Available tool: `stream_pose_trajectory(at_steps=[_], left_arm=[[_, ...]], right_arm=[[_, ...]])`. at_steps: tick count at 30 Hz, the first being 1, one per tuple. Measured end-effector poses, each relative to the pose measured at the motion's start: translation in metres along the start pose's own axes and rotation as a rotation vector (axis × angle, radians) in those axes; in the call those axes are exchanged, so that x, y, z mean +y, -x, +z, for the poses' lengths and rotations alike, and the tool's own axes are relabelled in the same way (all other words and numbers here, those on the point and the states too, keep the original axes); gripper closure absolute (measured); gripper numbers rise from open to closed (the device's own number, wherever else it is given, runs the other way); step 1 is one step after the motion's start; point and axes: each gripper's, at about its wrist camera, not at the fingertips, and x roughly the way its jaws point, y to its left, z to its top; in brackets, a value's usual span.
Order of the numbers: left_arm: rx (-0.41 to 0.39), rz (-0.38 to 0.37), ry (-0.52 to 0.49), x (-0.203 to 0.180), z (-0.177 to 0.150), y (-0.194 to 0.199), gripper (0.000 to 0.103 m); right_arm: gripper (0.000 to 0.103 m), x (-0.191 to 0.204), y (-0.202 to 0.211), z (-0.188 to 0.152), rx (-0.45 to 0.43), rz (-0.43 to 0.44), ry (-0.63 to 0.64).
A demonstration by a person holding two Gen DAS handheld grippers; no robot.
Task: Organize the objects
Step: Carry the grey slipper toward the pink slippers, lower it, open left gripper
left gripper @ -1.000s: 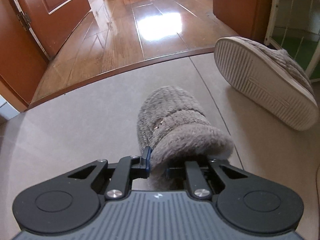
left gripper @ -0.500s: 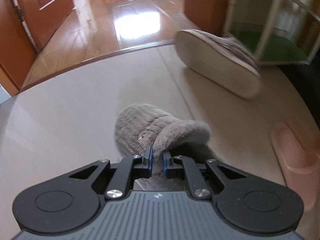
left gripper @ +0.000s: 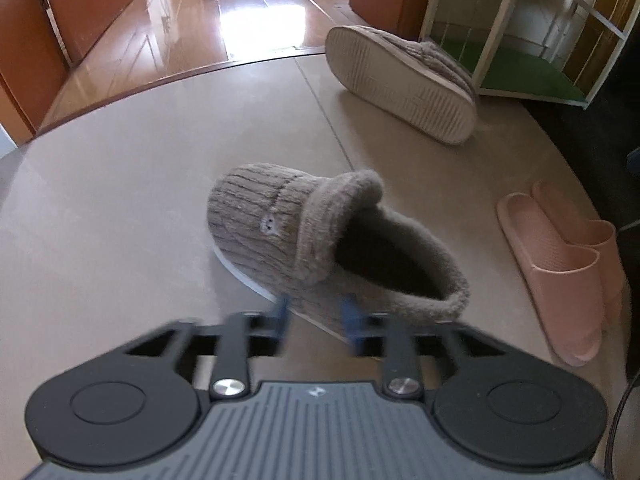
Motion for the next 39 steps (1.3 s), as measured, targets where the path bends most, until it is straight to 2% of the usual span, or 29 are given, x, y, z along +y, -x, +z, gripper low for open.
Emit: stream_pose_trajectory(at_steps=[2,3,6,9,11,13,14,16,19,23,30,35,37,38,39], left_arm=[[-0.018,0.008,0.002,0.003,0.0,0.002,0.045],[-0.016,0.011,-0.003,0.004,0.001,0.0,0.034],[-0.06,0.037,-0.014,0.002,0.009,-0.01,0.033],[-0.048,0.052,-0.06,-0.008,0.021,-0.034,0.034],[-0.049,0.1,-0.112,-0.017,0.027,-0.047,0.04],[-0.062,0.155,-0.167,-0.024,0.033,-0.057,0.064],[-0.06,0.159,-0.175,-0.024,0.035,-0.06,0.075],[-0.056,0.136,-0.146,-0.02,0.038,-0.06,0.087],[-0.075,0.144,-0.154,-0.017,0.034,-0.056,0.092],[-0.079,0.096,-0.149,-0.013,0.028,-0.042,0.094],[-0.078,0.021,-0.153,-0.028,0.001,0.001,0.094],[-0.039,-0.079,-0.145,-0.041,-0.02,0.024,0.092],[-0.005,-0.128,-0.124,-0.042,-0.022,0.027,0.083],[0.002,-0.153,-0.117,-0.041,-0.023,0.029,0.069],[0.003,-0.184,-0.111,-0.041,-0.023,0.031,0.062]], right_arm=[[0.0,0.005,0.0,-0.005,-0.061,0.001,0.022],[0.0,0.009,-0.002,-0.006,-0.083,-0.01,0.037],[0.0,0.018,-0.014,0.001,-0.077,-0.077,0.059],[0.0,0.021,-0.01,0.003,-0.092,-0.044,0.013],[0.0,0.021,-0.006,0.001,-0.101,-0.025,-0.001],[0.0,0.021,-0.005,0.001,-0.108,-0.024,0.004],[0.0,0.02,-0.005,0.001,-0.111,-0.02,0.008],[0.0,0.018,-0.004,0.0,-0.119,-0.019,-0.002],[0.0,0.014,-0.005,-0.003,-0.113,-0.013,-0.022],[0.0,0.005,-0.011,-0.007,-0.09,-0.013,-0.06],[0.0,-0.002,-0.017,-0.002,-0.073,-0.007,-0.098],[0.0,0.006,-0.018,-0.005,-0.081,-0.015,-0.064],[0.0,0.008,-0.019,-0.007,-0.081,-0.006,-0.044],[0.0,0.009,-0.021,-0.008,-0.078,-0.001,-0.035],[0.0,0.01,-0.022,-0.009,-0.075,0.009,-0.025]])
